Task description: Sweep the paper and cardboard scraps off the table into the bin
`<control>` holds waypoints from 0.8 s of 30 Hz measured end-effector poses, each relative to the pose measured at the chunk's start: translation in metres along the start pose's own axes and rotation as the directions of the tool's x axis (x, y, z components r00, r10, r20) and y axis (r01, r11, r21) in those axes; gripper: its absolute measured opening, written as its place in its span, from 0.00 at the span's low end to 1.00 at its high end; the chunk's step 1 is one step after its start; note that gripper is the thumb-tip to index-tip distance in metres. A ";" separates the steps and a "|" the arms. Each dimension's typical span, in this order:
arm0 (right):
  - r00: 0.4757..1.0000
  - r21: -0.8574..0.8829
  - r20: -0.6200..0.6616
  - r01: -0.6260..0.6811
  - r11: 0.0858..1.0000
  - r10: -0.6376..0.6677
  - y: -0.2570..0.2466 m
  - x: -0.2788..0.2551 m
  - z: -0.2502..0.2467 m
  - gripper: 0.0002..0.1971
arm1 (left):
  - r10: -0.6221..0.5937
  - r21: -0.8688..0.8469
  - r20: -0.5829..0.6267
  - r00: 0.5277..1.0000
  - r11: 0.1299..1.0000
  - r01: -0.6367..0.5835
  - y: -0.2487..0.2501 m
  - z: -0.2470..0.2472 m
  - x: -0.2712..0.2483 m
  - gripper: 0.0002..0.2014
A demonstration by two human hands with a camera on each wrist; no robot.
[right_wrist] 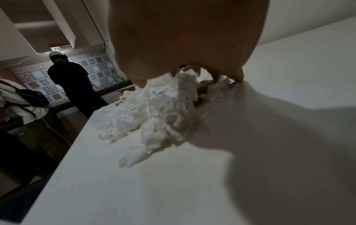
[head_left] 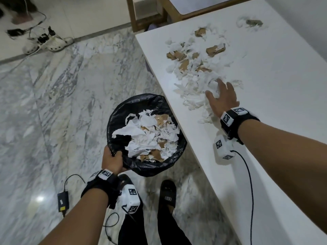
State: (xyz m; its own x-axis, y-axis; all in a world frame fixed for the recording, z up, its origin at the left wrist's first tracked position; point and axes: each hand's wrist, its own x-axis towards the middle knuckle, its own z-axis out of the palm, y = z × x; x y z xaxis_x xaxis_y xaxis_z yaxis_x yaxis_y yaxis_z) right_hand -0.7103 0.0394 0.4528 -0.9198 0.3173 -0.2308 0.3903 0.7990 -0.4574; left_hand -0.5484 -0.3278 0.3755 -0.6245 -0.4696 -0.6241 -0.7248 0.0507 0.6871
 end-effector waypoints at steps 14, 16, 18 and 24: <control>0.997 0.194 -0.050 -0.045 0.980 0.055 0.044 -0.032 -0.016 0.35 | -0.096 -0.093 0.063 0.993 0.990 0.101 -0.006 0.013 0.000 0.17; 0.997 0.178 -0.026 -0.071 0.981 0.076 0.054 -0.040 -0.010 0.36 | -0.099 -0.112 0.069 0.993 0.988 0.107 -0.006 0.012 -0.002 0.17; 0.999 0.182 -0.015 -0.036 0.983 0.039 0.045 -0.055 0.004 0.36 | -0.102 -0.116 0.070 0.992 0.987 0.110 -0.007 0.011 -0.001 0.16; 0.994 0.350 -0.065 0.110 0.930 -0.093 -0.028 -0.097 0.046 0.35 | -0.082 -0.111 0.061 0.995 0.990 0.089 -0.006 0.004 0.004 0.13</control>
State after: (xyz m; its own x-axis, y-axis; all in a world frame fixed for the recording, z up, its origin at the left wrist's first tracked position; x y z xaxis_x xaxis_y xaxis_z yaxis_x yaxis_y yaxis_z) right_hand -0.6303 -0.0377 0.4481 -0.9526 0.2746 -0.1308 0.2760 0.5995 -0.7513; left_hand -0.5473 -0.3267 0.3675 -0.5792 -0.4173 -0.7003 -0.7407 -0.0892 0.6659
